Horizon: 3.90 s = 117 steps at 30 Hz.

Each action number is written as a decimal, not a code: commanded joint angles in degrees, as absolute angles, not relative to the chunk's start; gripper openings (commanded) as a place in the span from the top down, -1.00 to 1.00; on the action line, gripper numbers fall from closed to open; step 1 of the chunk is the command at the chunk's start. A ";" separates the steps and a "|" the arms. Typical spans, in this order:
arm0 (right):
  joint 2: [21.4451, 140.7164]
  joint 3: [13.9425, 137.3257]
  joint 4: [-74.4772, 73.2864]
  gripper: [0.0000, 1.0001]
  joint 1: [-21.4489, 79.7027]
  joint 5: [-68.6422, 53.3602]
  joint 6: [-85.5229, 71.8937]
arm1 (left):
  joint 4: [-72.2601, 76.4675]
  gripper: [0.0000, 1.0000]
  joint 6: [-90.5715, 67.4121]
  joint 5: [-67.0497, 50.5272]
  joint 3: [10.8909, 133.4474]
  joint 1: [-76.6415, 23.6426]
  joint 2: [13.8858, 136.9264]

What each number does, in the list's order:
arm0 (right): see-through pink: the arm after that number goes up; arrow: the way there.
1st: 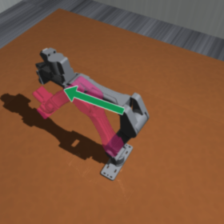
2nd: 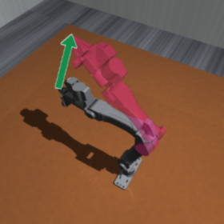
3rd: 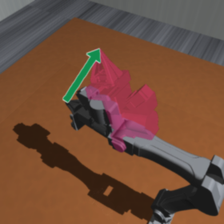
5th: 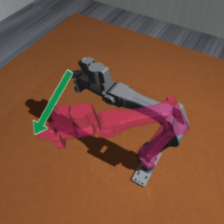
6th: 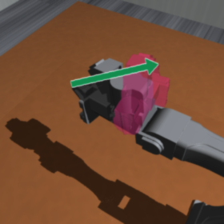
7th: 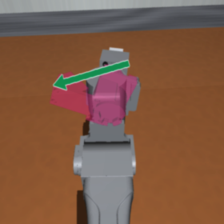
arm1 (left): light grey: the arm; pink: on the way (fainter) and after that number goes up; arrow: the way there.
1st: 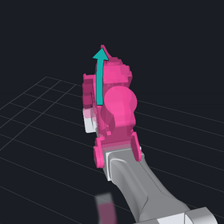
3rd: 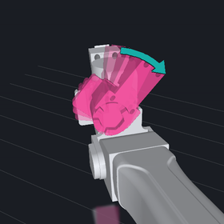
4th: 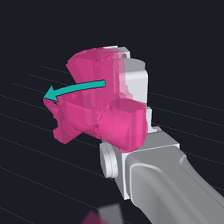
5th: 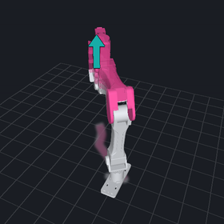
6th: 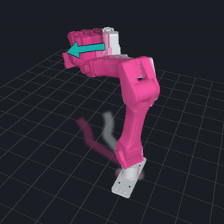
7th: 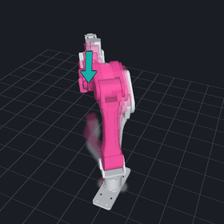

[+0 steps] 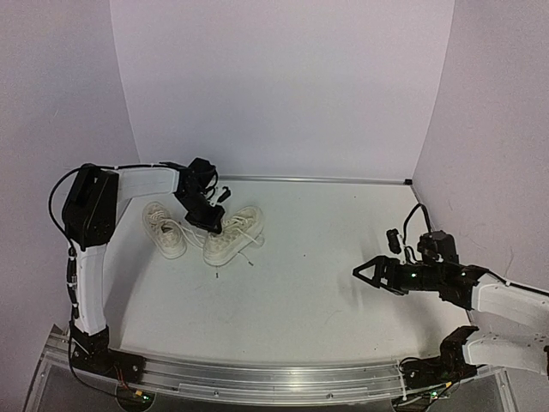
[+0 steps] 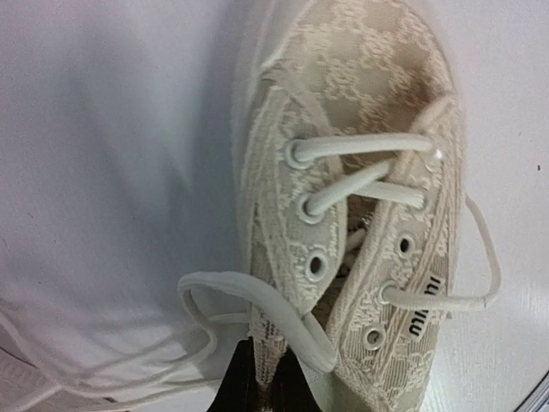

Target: Tie the shoes

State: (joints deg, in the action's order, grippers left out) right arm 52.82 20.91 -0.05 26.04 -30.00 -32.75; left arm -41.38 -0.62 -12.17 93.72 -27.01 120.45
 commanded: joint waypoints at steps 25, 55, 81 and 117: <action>51.51 24.37 0.19 -0.96 26.30 -30.94 -32.98 | -20.93 1.00 -27.02 -10.91 86.24 -47.61 87.45; 61.36 24.73 4.01 -0.70 33.51 -24.13 -23.75 | -12.13 1.00 -39.25 -1.31 63.11 -55.45 80.84; 94.57 33.57 37.08 -0.61 56.77 4.50 0.52 | -13.75 1.00 -40.50 -7.62 69.09 -55.37 76.49; 51.37 21.90 7.24 1.00 58.75 16.00 -24.80 | -10.29 1.00 -45.30 1.05 66.32 -60.07 95.16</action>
State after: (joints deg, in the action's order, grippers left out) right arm 53.47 23.15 18.69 58.54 12.01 -18.21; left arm -17.88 -42.81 -1.02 63.02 -57.40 90.06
